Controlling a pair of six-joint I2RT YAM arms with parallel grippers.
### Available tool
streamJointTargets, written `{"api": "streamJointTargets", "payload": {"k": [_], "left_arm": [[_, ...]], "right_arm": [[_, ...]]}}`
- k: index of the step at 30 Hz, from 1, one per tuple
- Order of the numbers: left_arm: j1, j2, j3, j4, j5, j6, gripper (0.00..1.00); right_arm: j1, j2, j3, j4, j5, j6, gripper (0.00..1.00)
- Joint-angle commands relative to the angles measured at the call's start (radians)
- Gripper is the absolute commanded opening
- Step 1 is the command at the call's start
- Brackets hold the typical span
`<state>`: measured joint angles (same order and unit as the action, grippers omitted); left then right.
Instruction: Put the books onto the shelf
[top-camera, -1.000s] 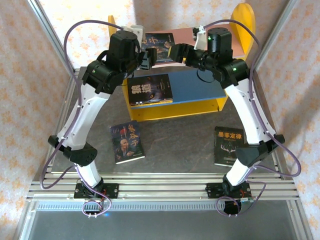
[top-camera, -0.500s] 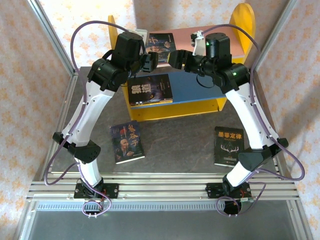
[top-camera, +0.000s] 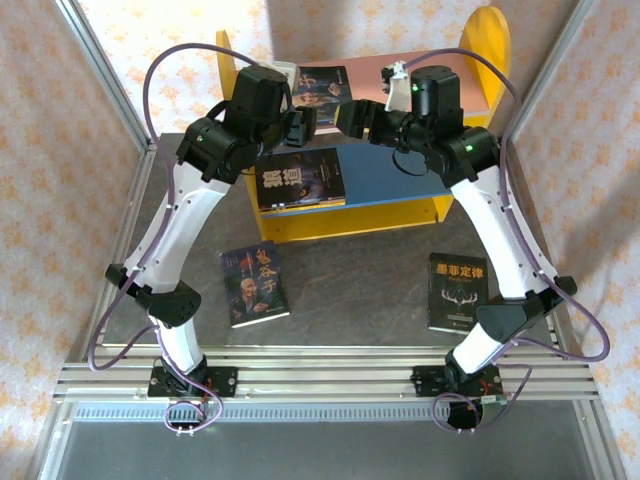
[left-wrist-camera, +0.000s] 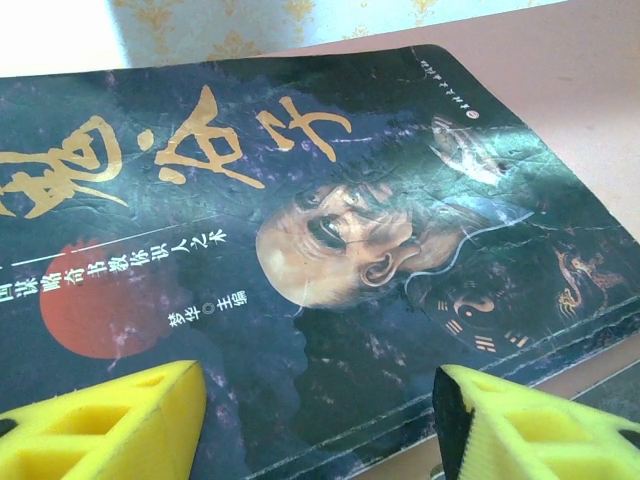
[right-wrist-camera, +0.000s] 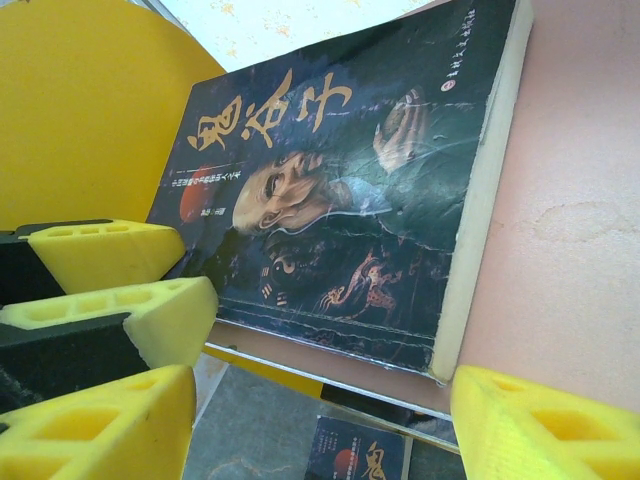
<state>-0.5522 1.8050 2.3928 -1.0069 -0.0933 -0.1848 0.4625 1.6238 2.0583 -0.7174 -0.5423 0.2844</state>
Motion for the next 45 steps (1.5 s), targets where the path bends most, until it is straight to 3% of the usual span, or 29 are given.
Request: {"api": "streamJointTargets", "payload": {"k": [1, 28, 45], "left_arm": [[-0.005, -0.014, -0.024, -0.028, 0.009, -0.01, 0.61], [-0.015, -0.099, -0.113, 0.002, 0.001, -0.021, 0.61], [-0.011, -0.034, -0.035, 0.07, -0.123, 0.056, 0.66]], "right_arm": [[0.007, 0.0, 0.005, 0.015, -0.007, 0.007, 0.68], [0.018, 0.023, 0.0, 0.073, -0.068, 0.039, 0.68], [0.018, 0.006, -0.031, 0.074, -0.002, 0.028, 0.7]]}}
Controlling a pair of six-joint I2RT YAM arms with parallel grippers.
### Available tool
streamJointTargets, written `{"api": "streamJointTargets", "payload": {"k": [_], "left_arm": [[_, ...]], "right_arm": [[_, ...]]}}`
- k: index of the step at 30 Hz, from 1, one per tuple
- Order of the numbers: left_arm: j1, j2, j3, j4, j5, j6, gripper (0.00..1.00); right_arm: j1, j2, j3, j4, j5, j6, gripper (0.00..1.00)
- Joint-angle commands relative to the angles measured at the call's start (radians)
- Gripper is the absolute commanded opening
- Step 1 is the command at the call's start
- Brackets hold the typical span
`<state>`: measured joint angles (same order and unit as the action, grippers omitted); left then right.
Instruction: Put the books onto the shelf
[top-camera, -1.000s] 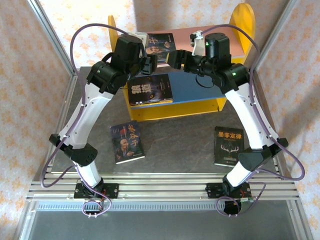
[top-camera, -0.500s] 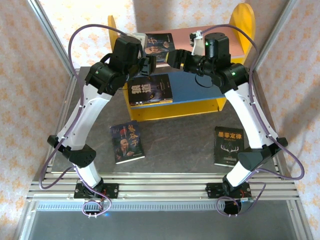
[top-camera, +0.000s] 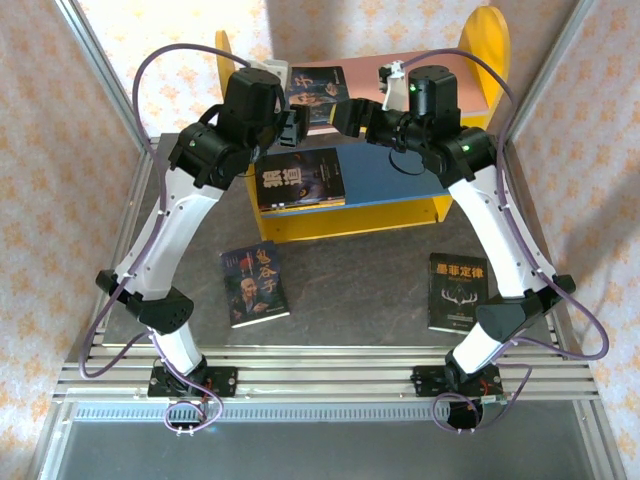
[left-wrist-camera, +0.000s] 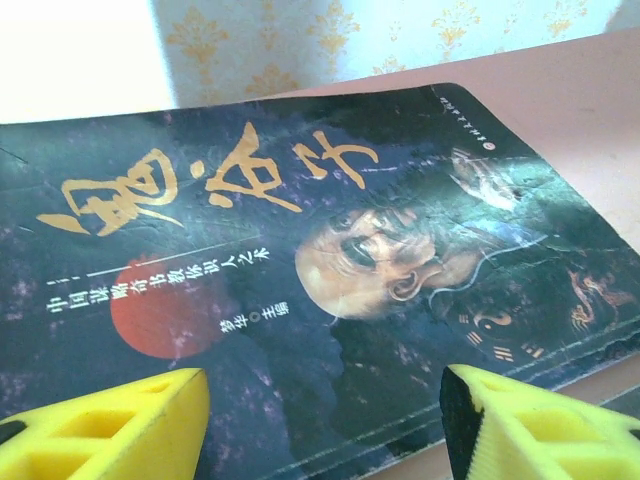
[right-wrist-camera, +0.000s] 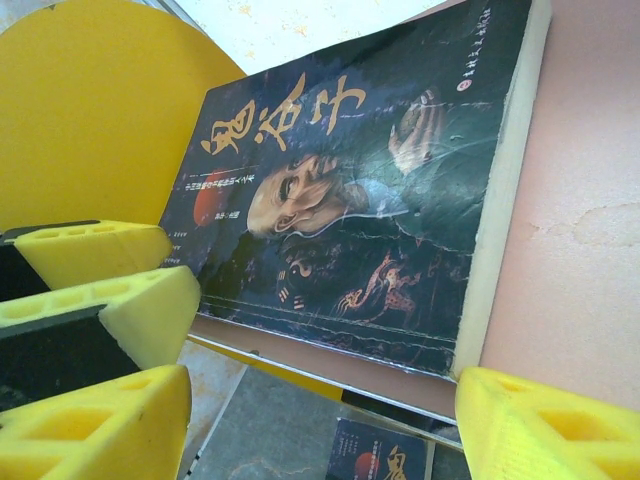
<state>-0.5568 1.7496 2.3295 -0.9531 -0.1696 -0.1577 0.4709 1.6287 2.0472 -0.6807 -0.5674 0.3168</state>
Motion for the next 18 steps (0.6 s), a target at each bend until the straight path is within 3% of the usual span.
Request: {"api": "streamJointTargets", "payload": {"k": [1, 10, 18], "left_arm": [[-0.004, 0.028, 0.033, 0.014, -0.049, 0.031, 0.66], [0.006, 0.078, 0.089, -0.056, -0.053, 0.026, 0.66], [0.004, 0.057, 0.086, -0.115, 0.016, -0.008, 0.63]], "right_arm": [[0.009, -0.002, -0.023, 0.04, 0.024, -0.004, 0.7], [0.01, -0.022, -0.043, 0.052, 0.041, -0.01, 0.71], [0.009, -0.021, -0.044, 0.051, 0.052, -0.012, 0.72]]}}
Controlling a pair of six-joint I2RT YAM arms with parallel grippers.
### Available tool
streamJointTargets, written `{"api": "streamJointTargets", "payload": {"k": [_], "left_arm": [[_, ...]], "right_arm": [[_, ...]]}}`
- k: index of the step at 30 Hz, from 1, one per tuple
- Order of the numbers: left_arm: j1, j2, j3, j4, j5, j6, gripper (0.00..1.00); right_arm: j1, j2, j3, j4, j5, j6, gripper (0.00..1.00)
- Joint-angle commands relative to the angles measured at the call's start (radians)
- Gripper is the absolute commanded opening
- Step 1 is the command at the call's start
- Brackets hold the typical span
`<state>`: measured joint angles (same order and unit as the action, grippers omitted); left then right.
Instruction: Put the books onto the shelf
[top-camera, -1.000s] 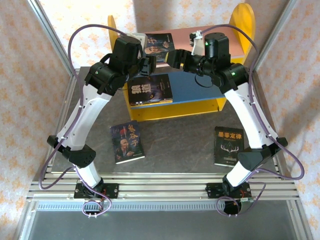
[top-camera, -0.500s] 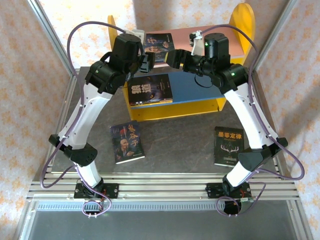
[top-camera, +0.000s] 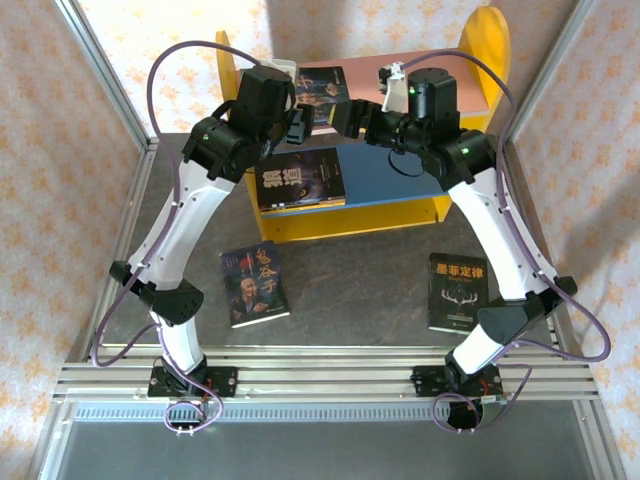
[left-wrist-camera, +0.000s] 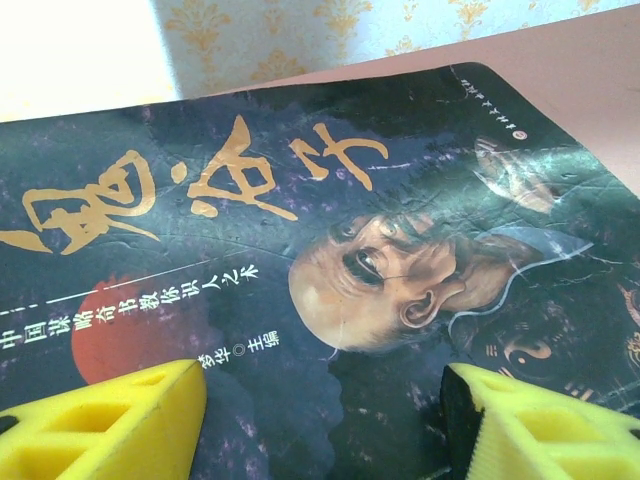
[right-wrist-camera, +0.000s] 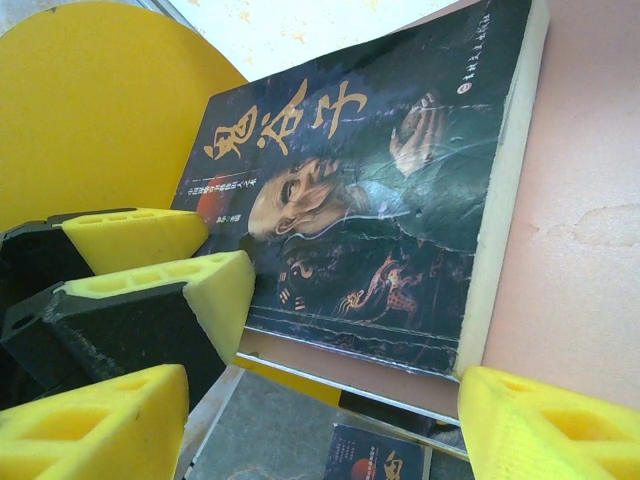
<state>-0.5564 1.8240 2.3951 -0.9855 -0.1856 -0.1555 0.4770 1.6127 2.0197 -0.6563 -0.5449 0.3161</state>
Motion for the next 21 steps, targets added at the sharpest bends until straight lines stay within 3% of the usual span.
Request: {"api": "streamJointTargets", "payload": {"k": [1, 21], "left_arm": [[0.001, -0.022, 0.015, -0.087, 0.038, -0.014, 0.63], [-0.033, -0.115, -0.108, -0.058, 0.06, -0.038, 0.62]], "right_arm": [[0.004, -0.004, -0.016, 0.026, 0.031, -0.01, 0.72], [0.004, -0.017, -0.006, 0.009, 0.066, -0.026, 0.74]]}}
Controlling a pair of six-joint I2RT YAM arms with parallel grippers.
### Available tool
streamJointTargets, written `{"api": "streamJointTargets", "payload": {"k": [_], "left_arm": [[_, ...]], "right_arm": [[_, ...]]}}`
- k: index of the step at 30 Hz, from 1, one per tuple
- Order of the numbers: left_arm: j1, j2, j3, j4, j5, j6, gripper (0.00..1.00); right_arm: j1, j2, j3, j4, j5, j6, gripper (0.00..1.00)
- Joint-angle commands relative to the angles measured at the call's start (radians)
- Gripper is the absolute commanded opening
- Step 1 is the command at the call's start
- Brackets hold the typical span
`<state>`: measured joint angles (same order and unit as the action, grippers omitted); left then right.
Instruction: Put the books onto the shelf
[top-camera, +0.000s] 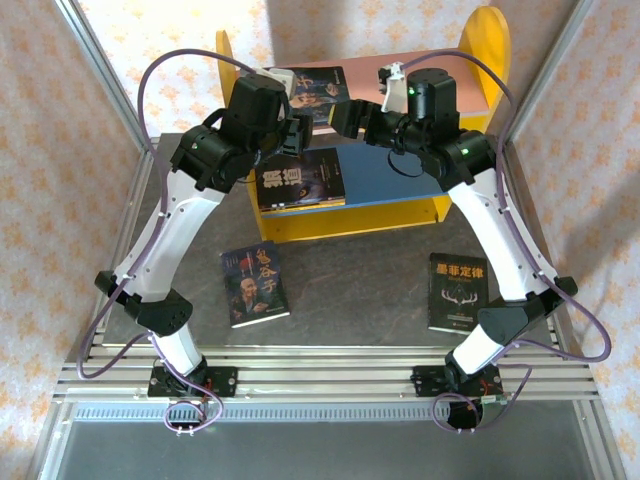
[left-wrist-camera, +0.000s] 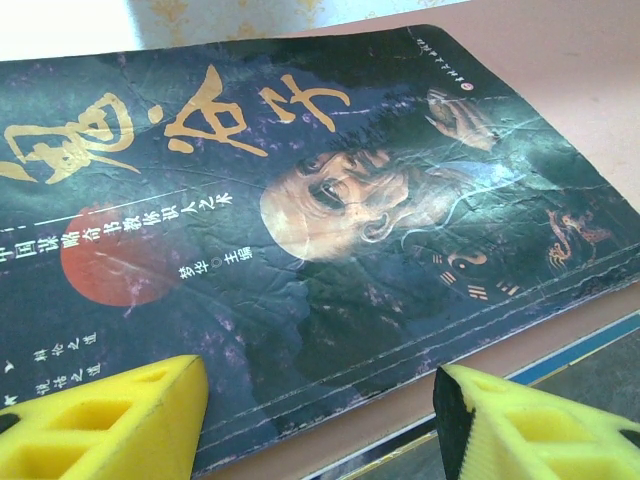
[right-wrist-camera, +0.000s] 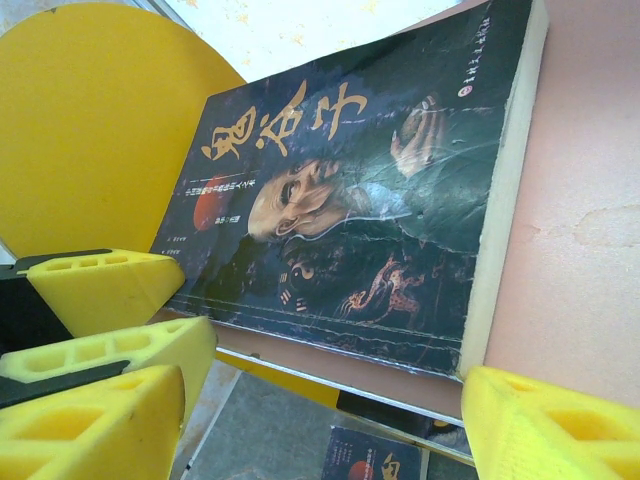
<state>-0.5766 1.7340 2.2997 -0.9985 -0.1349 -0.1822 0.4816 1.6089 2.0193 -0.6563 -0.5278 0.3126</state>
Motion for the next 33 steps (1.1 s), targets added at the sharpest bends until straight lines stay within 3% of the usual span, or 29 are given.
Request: {"api": "streamJointTargets", "payload": {"k": [1, 7, 19, 33], "left_arm": [[-0.014, -0.026, -0.012, -0.047, 0.009, -0.012, 0.62], [-0.018, -0.033, -0.013, -0.047, 0.008, -0.013, 0.62], [-0.019, -0.079, -0.064, 0.047, -0.105, 0.014, 0.64], [-0.009, 0.016, 0.01, 0.06, -0.229, 0.069, 0.67]], "right_arm": [[-0.001, -0.013, -0.003, 0.009, 0.049, -0.022, 0.74], [-0.002, -0.014, -0.001, 0.009, 0.054, -0.024, 0.75], [-0.003, -0.001, 0.007, 0.017, 0.067, -0.025, 0.75], [-0.004, 0.013, 0.028, 0.021, 0.084, -0.032, 0.76]]}}
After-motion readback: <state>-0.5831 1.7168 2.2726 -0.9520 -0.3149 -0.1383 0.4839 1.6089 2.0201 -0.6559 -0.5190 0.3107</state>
